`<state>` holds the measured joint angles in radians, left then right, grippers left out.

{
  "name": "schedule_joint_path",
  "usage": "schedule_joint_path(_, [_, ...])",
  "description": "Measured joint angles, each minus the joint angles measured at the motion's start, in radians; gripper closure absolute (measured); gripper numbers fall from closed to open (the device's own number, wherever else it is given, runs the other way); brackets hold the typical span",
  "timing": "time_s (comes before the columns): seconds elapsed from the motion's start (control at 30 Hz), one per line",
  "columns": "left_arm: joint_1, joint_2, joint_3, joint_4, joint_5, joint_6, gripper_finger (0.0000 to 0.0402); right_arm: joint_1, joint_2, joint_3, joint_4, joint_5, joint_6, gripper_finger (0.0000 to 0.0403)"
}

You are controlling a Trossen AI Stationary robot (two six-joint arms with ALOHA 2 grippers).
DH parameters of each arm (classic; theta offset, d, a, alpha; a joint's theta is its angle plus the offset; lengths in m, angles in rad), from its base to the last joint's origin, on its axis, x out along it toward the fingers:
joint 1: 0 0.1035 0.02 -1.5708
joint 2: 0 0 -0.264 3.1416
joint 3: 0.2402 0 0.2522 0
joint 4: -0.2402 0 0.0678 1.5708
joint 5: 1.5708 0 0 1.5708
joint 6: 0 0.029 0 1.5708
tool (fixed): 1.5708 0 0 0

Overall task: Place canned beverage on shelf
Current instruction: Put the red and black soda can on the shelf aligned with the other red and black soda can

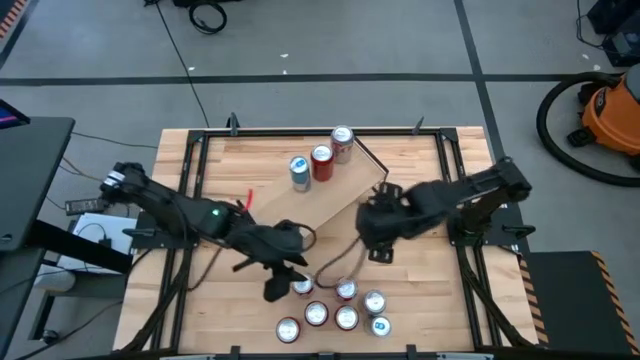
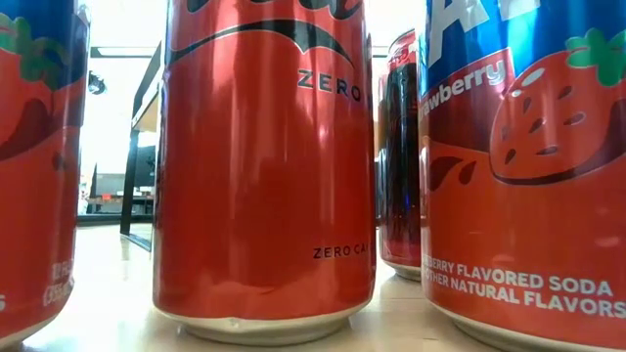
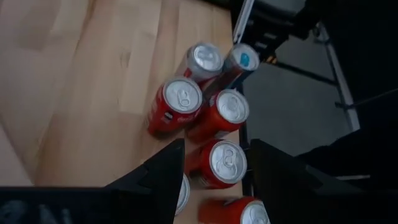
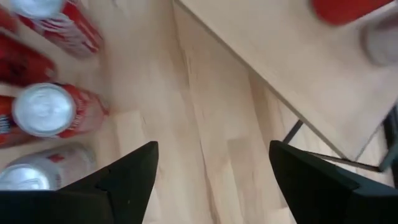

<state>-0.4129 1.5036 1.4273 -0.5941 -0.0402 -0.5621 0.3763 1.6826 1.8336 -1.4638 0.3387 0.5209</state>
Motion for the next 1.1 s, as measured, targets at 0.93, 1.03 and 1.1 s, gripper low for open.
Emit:
schedule_joint_path(0.93, [-0.044,0.373,0.446,-0.257,-0.059,0.134,0.0112,0.387,-0.134,-0.101,-0.073,0.430,0.440,0.0092])
schedule_joint_path(1.03, [-0.074,0.393,0.452,-0.261,-0.052,0.152,0.0113,0.396,-0.133,-0.138,-0.072,0.427,0.487,0.0092])
schedule_joint_path(1.1, [-0.088,0.413,0.452,-0.264,-0.051,0.158,0.0113,0.400,-0.134,-0.158,-0.069,0.427,0.508,0.0092])
